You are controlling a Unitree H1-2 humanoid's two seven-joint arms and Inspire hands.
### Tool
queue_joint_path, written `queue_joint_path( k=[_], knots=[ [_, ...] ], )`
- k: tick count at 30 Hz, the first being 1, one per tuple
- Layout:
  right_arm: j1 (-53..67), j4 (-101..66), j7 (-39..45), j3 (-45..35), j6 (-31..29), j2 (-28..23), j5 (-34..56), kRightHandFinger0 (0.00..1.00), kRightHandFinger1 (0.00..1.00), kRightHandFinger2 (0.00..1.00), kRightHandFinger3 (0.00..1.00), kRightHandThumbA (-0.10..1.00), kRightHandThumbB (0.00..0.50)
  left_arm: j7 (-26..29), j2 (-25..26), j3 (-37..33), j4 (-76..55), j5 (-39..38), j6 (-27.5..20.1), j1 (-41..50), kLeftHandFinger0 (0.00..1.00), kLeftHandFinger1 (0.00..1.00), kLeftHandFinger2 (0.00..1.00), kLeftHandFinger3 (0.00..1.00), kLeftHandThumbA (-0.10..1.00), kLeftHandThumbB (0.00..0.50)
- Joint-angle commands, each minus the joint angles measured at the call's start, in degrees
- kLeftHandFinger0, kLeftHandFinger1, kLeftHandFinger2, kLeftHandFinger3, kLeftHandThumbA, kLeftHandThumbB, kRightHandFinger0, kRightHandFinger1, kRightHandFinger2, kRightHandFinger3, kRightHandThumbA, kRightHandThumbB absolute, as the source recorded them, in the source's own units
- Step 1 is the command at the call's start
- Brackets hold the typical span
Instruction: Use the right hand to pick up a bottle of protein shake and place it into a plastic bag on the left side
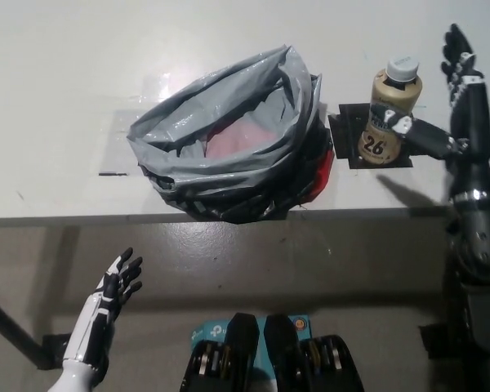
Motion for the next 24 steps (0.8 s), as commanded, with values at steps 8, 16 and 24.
queue_joint_path(
  k=[8, 16, 24],
  knots=[
    [-10.5, 16.3, -4.7, -0.6, -1.0, -2.5, -1.2, 1.0, 1.0, 1.0, 1.0, 1.0, 0.472, -1.0, 0.3, -0.2, -2.0, -0.9, -1.1, 0.2, 1.0, 1.0, 1.0, 1.0, 1.0, 0.109],
    [-13.5, 22.4, -7.4, 0.0, -2.2, -3.9, -2.2, 1.0, 1.0, 1.0, 1.0, 1.0, 0.443, -1.1, 0.5, 0.1, -2.2, -1.4, -0.5, -0.4, 1.0, 1.0, 1.0, 1.0, 1.0, 0.122],
    [-17.0, 28.8, -7.7, -0.2, -3.0, -3.6, -0.6, 1.0, 1.0, 1.0, 1.0, 1.0, 0.448, -1.2, 0.6, 0.0, -1.5, -1.2, -1.4, -1.3, 1.0, 1.0, 1.0, 1.0, 1.0, 0.126]
  ],
)
